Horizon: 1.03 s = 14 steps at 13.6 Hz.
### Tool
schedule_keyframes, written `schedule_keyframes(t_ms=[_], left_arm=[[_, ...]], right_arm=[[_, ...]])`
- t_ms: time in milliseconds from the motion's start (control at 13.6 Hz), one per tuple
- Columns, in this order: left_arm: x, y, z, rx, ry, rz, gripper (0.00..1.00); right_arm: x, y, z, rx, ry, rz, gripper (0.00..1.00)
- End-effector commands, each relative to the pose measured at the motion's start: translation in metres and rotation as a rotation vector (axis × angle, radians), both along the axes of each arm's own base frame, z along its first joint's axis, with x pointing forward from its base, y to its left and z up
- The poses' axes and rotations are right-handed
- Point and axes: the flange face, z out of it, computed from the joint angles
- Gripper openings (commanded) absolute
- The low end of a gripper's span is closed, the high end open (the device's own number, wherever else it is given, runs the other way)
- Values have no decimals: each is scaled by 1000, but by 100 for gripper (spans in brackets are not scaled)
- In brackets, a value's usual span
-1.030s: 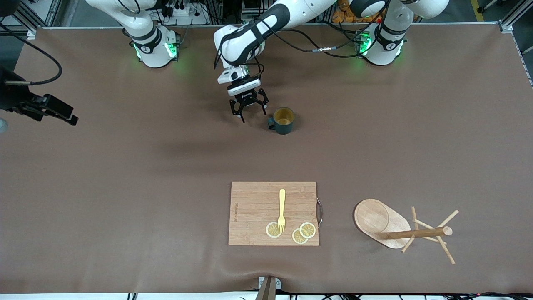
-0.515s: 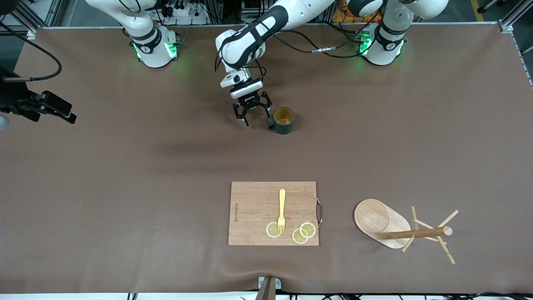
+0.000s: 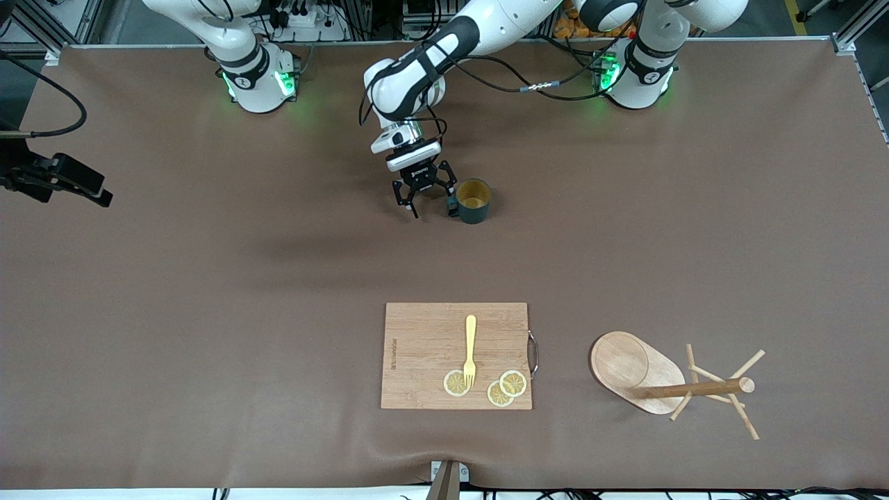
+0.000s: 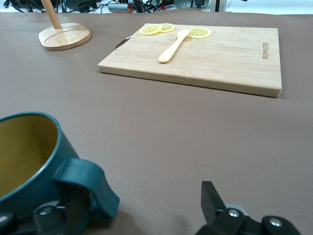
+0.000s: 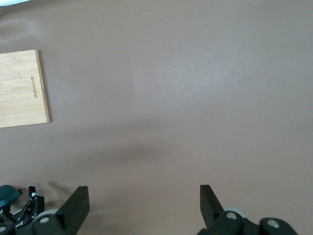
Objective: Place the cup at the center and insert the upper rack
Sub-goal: 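Grasp the teal mug's rim with the left gripper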
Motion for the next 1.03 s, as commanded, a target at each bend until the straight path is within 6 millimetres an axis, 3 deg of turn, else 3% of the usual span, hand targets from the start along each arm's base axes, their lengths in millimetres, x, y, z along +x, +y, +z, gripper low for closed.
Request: schedule_keyframes(t_ms=[0,883,956], left_arm=[[0,-5,-4,1,-41,-9,100],[6,2,-26,32,-63,-26,100],[7,3,-27,34,-67,-30,75]], right_arm=[[-2,4,3,3,0,4,100],[-3,11,4,5,5,15,100],[-3,11,4,5,5,16,100]])
